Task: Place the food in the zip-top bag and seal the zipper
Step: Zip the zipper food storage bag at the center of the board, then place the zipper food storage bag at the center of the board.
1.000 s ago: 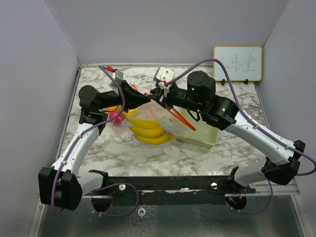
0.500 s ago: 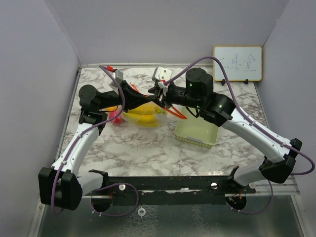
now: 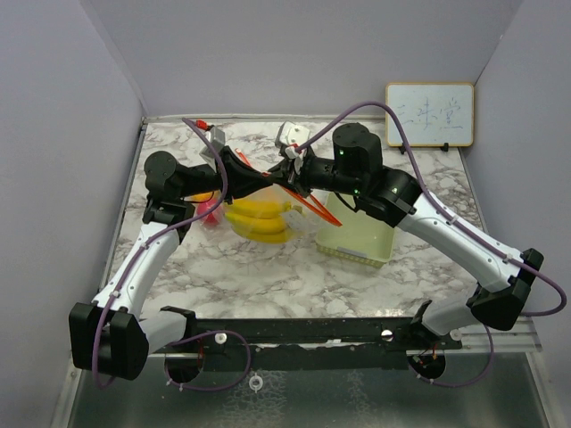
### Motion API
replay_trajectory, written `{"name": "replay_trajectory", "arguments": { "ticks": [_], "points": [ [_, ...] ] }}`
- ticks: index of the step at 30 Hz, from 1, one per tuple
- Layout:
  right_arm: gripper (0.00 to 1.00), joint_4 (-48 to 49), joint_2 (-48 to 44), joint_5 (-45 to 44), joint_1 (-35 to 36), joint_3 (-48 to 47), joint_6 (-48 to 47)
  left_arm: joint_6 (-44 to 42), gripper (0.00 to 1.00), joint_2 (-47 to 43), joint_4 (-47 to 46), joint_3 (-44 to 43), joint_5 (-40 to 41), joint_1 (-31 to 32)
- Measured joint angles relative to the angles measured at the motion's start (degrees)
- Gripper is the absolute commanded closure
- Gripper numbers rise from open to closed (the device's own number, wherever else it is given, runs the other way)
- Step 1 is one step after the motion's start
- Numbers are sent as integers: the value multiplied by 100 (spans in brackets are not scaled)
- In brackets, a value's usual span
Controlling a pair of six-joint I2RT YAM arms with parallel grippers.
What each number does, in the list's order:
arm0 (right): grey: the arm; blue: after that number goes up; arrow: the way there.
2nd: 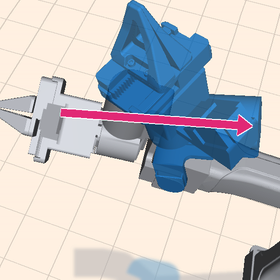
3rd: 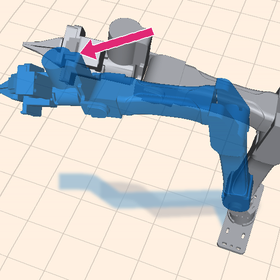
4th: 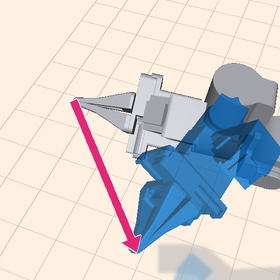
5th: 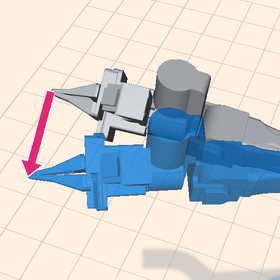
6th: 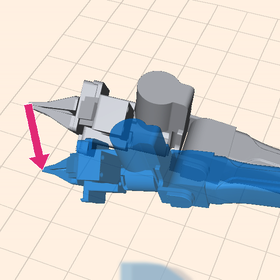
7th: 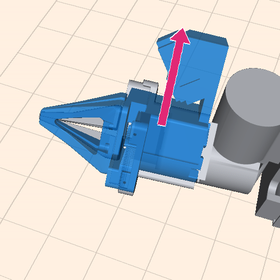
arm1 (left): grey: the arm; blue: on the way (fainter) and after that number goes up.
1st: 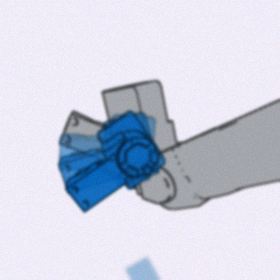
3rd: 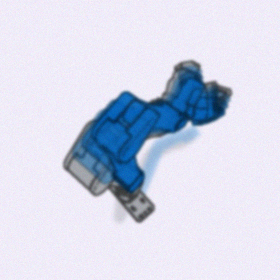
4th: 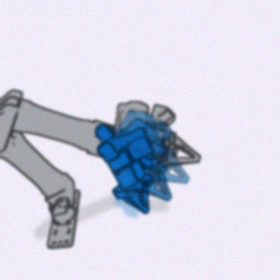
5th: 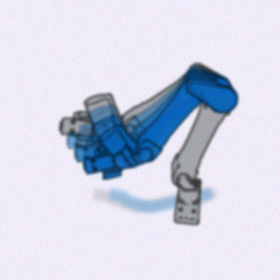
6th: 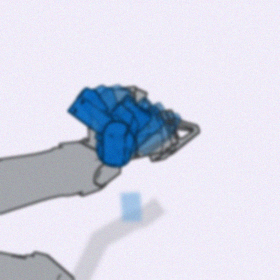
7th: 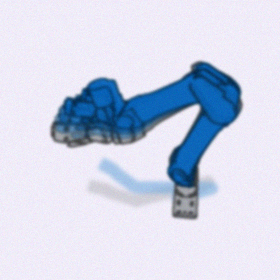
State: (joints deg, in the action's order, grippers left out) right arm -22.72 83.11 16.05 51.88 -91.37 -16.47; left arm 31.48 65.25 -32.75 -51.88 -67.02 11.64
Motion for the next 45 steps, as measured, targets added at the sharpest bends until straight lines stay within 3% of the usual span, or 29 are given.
{"name": "replay_trajectory", "arguments": {
  "ticks": [13,24,33,34,35,36,41,42,43,44,45],
  "points": [
    [98,-125,-730,-350,-350,986,479,-280,100,0,389,-33,125,44],
    [98,-693,-1755,-929,-474,2208,1067,-966,100,-2,1718,-415,1434,-243],
    [97,-1220,-2459,-1360,-474,2911,1617,-894,100,173,1921,-415,1803,-378],
    [94,-1244,-2463,-1405,-474,2911,1631,-881,100,212,1939,-422,1823,-382],
    [84,-1274,-2452,-1471,-474,2911,1655,-866,100,260,1985,-442,1829,-389],
    [67,-1298,-2433,-1528,-474,2909,1672,-844,100,315,2041,-476,1832,-393],
    [16,-1493,-1996,-1812,-476,2647,1840,-761,100,579,2238,-643,1867,-444],
    [4,-1508,-1893,-1871,-476,2559,1867,-737,93,643,2273,-684,1869,-455],
    [0,-1532,-1762,-1954,-474,2437,1939,-706,84,704,2312,-721,1871,-457],
    [0,-1537,-1652,-2035,-474,2323,1982,-680,35,767,2365,-761,1871,-457],
    [0,-1539,-1580,-2100,-474,2234,2011,-669,5,841,2435,-813,1873,-457]
  ]
}}
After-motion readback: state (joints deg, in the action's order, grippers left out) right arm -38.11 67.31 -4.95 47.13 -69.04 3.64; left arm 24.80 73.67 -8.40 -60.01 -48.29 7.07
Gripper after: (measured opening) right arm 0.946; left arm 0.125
